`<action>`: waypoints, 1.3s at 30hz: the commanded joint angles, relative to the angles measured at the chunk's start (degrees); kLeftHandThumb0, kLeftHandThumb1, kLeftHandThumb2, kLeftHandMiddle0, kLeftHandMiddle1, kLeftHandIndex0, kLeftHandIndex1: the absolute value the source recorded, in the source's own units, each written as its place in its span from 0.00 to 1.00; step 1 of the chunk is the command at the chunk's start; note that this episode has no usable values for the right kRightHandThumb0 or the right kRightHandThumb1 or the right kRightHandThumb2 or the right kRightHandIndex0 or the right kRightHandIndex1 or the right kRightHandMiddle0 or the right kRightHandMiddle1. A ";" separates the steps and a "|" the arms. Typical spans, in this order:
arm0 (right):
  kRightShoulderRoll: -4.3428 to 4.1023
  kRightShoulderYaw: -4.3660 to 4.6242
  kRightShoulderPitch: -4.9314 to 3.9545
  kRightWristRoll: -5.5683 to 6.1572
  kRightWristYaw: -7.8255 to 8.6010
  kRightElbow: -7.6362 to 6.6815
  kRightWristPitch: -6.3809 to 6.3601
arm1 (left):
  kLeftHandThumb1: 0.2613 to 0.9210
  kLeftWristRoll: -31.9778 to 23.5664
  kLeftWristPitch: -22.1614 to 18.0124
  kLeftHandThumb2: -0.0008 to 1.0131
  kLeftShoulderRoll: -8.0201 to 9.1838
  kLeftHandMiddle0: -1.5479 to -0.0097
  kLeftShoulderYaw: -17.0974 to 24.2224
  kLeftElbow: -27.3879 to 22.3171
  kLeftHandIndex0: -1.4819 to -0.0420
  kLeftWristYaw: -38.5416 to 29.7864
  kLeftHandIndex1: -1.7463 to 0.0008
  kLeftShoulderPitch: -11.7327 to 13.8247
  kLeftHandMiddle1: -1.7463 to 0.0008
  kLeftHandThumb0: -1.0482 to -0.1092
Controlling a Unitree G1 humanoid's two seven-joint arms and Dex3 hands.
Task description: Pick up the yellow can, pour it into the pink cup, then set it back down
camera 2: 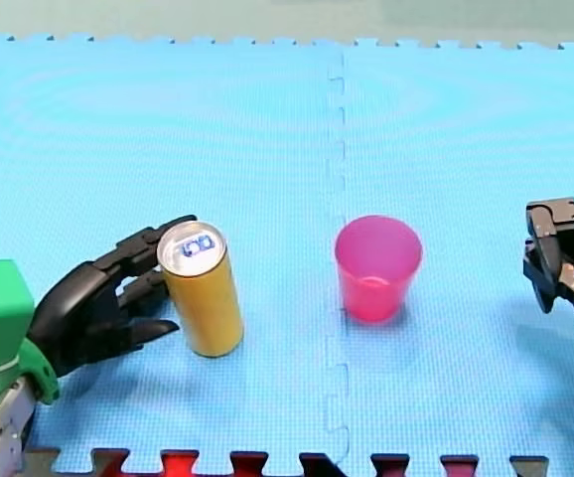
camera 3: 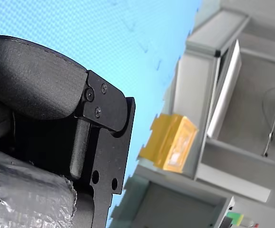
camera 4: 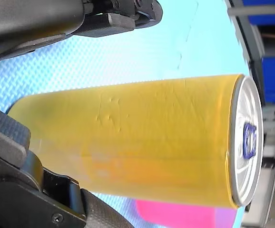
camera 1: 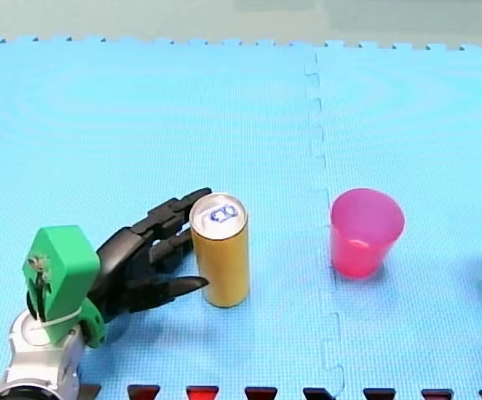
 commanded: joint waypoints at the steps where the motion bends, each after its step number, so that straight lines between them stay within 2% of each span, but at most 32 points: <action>1: -0.04 -0.24 -0.07 0.60 0.26 -0.03 0.11 | 0.64 0.36 0.32 0.00 0.62 0.95 -0.38 0.31 0.92 -0.81 1.00 -0.59 1.00 0.06; 12: -0.04 -0.51 -0.10 1.29 1.05 0.19 0.04 | 0.64 1.54 0.09 0.00 1.25 0.95 -1.34 1.11 0.92 -1.95 1.00 -1.45 1.00 0.05; 24: -0.04 -0.50 -0.25 1.18 1.06 0.28 0.00 | 0.65 2.16 0.39 0.00 0.88 0.94 -1.87 1.65 0.92 -1.79 1.00 -1.76 1.00 0.02; 30: 0.15 -0.41 -0.09 1.07 0.78 0.25 -0.09 | 0.65 1.99 -0.57 0.00 -0.57 0.94 -1.51 1.75 0.92 0.28 1.00 -1.58 1.00 0.02; 35: 0.26 -0.42 -0.07 1.12 0.77 0.18 -0.10 | 0.64 2.92 -2.53 0.00 -3.34 0.94 -1.88 1.15 0.92 5.81 1.00 -1.05 1.00 0.03; 39: 0.40 -0.38 0.01 1.10 0.68 -0.01 -0.18 | 0.64 3.43 -2.97 0.00 -3.88 0.94 -2.34 0.74 0.92 7.01 1.00 -0.77 1.00 0.06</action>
